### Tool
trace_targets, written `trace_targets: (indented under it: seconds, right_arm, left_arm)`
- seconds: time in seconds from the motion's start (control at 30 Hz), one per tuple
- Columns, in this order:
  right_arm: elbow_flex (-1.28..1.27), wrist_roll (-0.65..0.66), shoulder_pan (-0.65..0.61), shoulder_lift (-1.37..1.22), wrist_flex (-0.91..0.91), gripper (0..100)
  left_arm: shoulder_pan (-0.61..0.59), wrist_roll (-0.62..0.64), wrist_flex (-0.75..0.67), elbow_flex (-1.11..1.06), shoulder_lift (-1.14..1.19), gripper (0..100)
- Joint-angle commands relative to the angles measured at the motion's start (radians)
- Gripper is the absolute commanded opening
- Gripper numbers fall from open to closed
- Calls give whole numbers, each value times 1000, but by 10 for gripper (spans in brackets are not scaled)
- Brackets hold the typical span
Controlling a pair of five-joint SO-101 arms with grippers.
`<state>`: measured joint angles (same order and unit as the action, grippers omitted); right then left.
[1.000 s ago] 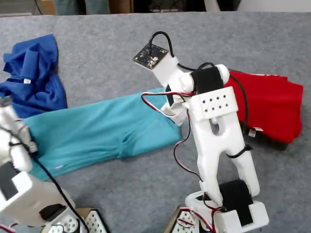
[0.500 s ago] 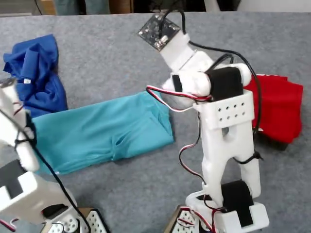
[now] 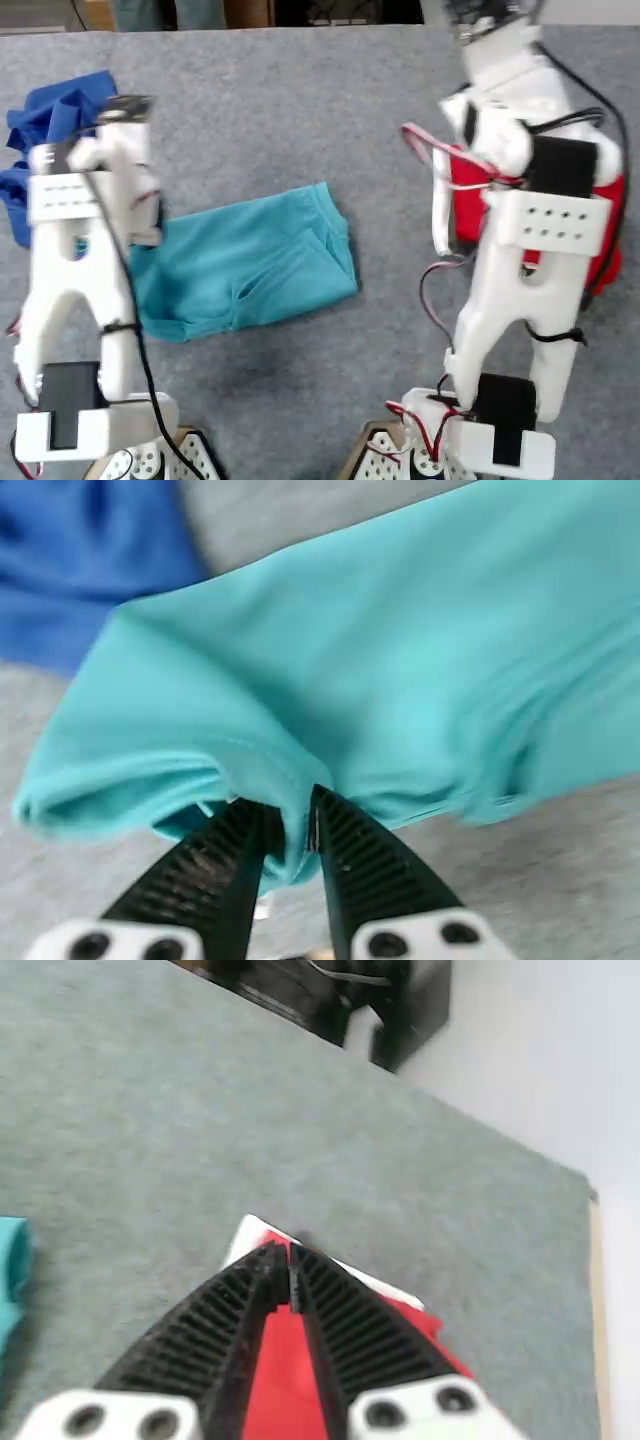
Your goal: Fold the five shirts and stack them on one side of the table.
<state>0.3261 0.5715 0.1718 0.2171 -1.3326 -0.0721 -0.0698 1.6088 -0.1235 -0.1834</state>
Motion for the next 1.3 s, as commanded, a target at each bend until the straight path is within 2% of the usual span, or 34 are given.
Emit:
trace_targets:
  seconds: [0.0,0.2,0.33,0.53,0.93,1.13,1.27]
  right_arm:
    - [59,-5,86,36,26,15]
    - [58,-9,160,30,72,15]
    - [58,-8,170,28,77,15]
    - [58,-5,170,27,77,15]
    - [56,-5,169,27,77,15]
    - [56,-5,169,27,78,15]
    - [50,-5,167,25,78,15]
  left_arm:
    - [189,123,-55,44,-31,29]
    - [372,227,-201,45,17,29]
    - [472,249,-265,45,61,29]
    - [565,293,-341,48,121,29]
    - [585,402,-362,331,345,31]
    - [587,410,-362,386,422,40]
    - [585,411,-327,392,423,195]
